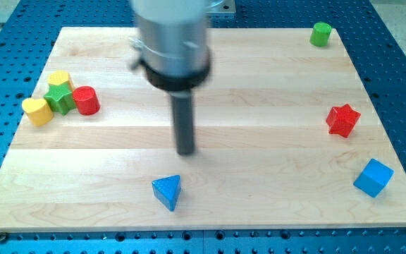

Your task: Push the red circle and blue triangle to the green star

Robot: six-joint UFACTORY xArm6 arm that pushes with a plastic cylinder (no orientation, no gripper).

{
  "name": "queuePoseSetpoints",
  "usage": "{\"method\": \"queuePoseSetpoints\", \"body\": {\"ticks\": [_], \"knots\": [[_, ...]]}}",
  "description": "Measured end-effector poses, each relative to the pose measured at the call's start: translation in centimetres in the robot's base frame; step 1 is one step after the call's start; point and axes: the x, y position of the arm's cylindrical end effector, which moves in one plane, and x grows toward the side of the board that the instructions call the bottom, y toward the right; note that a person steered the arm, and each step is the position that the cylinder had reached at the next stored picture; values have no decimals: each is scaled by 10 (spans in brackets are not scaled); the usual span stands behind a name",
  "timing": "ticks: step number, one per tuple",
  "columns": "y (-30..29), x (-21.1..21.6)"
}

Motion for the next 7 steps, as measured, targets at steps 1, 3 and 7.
{"method": "queuePoseSetpoints", "body": {"ticks": [1, 3, 7], "knots": [[42, 45], [-37, 75], [-231, -9]]}}
